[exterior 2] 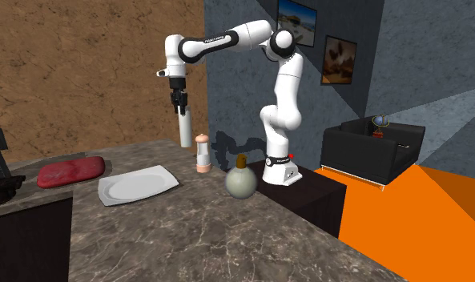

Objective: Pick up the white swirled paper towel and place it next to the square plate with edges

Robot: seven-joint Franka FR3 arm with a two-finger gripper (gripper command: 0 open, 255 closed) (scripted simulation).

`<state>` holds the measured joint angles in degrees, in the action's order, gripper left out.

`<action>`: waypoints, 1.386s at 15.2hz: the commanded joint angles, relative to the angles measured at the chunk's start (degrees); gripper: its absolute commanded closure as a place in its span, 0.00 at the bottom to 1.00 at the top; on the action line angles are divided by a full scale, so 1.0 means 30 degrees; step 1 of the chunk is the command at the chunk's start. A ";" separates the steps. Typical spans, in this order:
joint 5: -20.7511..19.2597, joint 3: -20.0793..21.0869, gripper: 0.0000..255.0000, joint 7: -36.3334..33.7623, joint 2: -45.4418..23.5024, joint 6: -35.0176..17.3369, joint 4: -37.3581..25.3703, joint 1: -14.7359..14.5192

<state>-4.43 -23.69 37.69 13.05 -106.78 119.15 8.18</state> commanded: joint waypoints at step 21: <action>0.0382 -0.0434 1.00 0.0431 -0.1377 -0.4929 0.3630 0.0047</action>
<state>-3.28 -24.99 39.00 8.92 -121.44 129.94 8.32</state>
